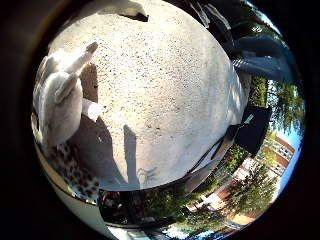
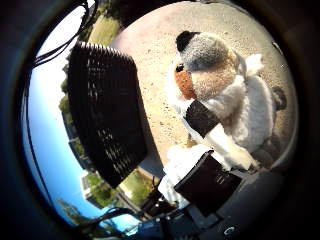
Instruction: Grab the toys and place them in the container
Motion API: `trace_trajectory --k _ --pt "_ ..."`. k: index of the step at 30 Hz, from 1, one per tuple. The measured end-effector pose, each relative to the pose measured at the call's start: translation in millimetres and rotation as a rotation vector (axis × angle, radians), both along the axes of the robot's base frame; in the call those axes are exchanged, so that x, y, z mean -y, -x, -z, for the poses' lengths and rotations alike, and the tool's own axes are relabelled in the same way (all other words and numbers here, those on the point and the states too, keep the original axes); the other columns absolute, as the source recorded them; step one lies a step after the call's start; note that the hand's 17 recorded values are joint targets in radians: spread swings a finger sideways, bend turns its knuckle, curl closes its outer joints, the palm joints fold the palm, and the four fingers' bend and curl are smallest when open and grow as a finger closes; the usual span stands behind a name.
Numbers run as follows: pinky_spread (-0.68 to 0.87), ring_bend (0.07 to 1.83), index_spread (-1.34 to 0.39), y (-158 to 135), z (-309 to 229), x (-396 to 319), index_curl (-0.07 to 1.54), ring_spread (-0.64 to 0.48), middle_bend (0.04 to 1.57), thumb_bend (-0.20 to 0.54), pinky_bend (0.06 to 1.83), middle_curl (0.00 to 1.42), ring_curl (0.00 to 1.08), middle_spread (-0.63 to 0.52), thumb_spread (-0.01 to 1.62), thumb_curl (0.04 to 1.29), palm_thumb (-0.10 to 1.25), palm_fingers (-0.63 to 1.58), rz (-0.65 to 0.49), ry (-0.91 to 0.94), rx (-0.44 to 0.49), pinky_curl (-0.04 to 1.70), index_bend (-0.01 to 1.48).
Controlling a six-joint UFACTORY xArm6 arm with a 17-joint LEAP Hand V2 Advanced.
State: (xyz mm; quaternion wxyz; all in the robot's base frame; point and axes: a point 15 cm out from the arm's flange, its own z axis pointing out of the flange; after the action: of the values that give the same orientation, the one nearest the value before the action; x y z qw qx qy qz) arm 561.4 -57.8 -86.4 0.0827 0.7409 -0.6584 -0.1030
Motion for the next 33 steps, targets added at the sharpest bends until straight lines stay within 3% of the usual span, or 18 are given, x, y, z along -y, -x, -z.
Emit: trace_trajectory --k 3,6,10,12,18,23,33 --pt "0.49 0.46 0.00 8.1 12.3 1.3 0.26 0.32 0.19 -0.040 0.55 0.35 0.34 0.07 1.11 0.36 0.52 0.37 -0.023 0.035 -0.026 0.28 0.17" --pt "0.49 0.55 -0.01 12.4 12.9 -4.6 0.26 0.33 0.23 -0.036 0.55 0.36 0.34 0.05 1.11 0.35 0.51 0.57 -0.042 0.043 -0.045 0.26 0.18" --pt "0.51 0.67 -0.14 13.8 11.1 -5.1 0.27 0.28 0.38 -0.029 0.69 0.41 0.37 -0.01 1.11 0.35 0.51 1.14 -0.061 0.053 -0.053 0.27 0.24" --pt "0.49 0.79 -0.24 13.8 9.8 -6.1 0.34 0.23 0.58 -0.018 0.81 0.50 0.44 -0.02 1.11 0.36 0.54 1.43 -0.066 0.055 -0.055 0.34 0.34" --pt "0.42 1.14 -0.40 20.6 -5.0 -8.0 0.43 0.10 0.93 0.034 1.08 0.68 0.59 -0.09 1.09 0.44 0.77 1.20 -0.074 0.055 -0.092 0.49 0.45" --pt "0.34 1.30 -0.53 25.4 -22.4 -2.0 0.53 0.01 1.09 0.078 1.27 0.80 0.68 -0.14 1.05 0.53 0.96 1.07 -0.063 0.053 -0.118 0.61 0.55" --pt "0.24 1.45 -0.72 21.3 -139.9 24.9 0.79 -0.07 1.25 0.032 1.46 0.94 0.78 -0.17 1.07 0.65 1.01 0.87 -0.034 0.042 -0.101 0.77 0.65"
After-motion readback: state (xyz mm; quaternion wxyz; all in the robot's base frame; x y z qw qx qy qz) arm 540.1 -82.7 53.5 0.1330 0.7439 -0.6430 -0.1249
